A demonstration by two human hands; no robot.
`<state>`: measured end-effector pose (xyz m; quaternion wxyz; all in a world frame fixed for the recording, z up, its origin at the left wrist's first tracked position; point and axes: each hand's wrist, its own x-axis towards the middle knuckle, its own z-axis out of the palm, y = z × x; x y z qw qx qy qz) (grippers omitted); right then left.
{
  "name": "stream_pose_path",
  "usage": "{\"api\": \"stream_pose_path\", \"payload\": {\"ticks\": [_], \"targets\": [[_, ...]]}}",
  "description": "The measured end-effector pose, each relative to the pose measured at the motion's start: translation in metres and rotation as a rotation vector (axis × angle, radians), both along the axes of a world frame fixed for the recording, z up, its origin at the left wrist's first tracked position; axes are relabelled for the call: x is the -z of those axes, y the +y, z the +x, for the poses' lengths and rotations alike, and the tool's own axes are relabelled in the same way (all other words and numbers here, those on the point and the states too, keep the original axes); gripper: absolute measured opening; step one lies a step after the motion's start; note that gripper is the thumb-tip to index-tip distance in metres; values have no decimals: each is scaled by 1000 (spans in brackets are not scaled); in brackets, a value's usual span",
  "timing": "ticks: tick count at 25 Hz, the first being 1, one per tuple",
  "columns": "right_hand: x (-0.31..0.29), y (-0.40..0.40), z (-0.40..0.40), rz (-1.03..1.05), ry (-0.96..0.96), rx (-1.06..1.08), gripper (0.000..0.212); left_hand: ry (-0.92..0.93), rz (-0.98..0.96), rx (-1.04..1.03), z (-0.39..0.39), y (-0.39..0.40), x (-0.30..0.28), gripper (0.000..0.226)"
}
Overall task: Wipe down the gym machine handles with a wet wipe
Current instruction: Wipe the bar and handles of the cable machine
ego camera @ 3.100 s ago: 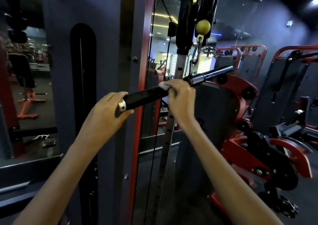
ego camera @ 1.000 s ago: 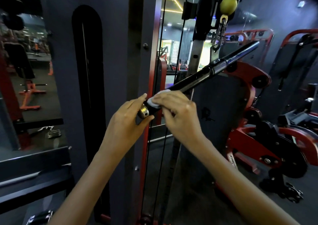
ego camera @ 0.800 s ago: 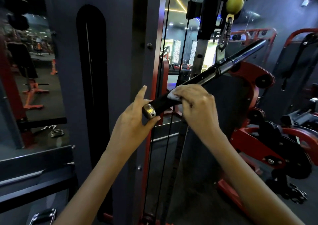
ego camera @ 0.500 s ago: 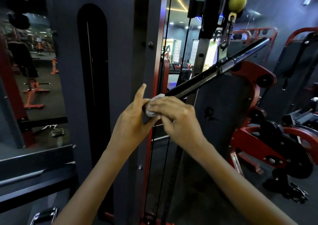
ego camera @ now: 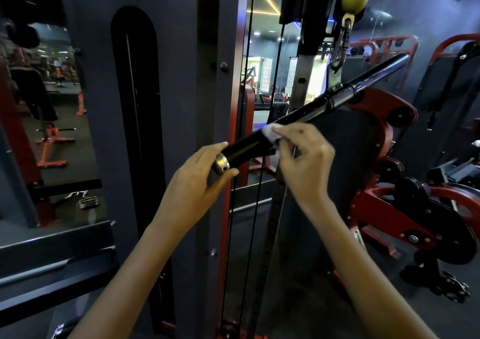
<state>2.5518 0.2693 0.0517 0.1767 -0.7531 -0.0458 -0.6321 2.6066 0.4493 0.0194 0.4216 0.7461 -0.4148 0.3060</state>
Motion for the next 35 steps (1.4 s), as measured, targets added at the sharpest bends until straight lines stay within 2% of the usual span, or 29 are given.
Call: {"api": "stream_pose_path", "payload": {"ticks": [3, 7, 9, 13, 18, 22, 24, 29, 33, 35], "targets": [[-8, -12, 7, 155, -70, 34, 21, 70, -52, 74, 2, 2, -3, 43], [27, 31, 10, 75, 13, -180, 28, 140, -138, 115, 5, -1, -6, 33], [32, 34, 10, 70, -3, -202, 26, 161, -139, 116, 6, -2, -6, 32], [29, 29, 17, 280, -138, -151, 20, 175, -137, 123, 5, -4, -3, 28], [57, 67, 14, 173, -27, -295, 23, 201, -135, 85, 12, -2, -4, 27], [42, 37, 17, 457, -148, -230, 16, 232, -126, 84, 8, 0, -6, 27], [38, 39, 21, 523, -141, -219, 17, 225, -129, 80, 6, -1, -6, 26], [68, 86, 21, 377, -9, -339, 13, 215, -145, 62, 12, -3, -2, 27], [56, 51, 31, 632, -73, -387, 16, 211, -98, 25, 12, -1, -2, 26], [55, 56, 29, 572, -82, -349, 16, 208, -100, 22, 11, -2, -3, 27]]}}
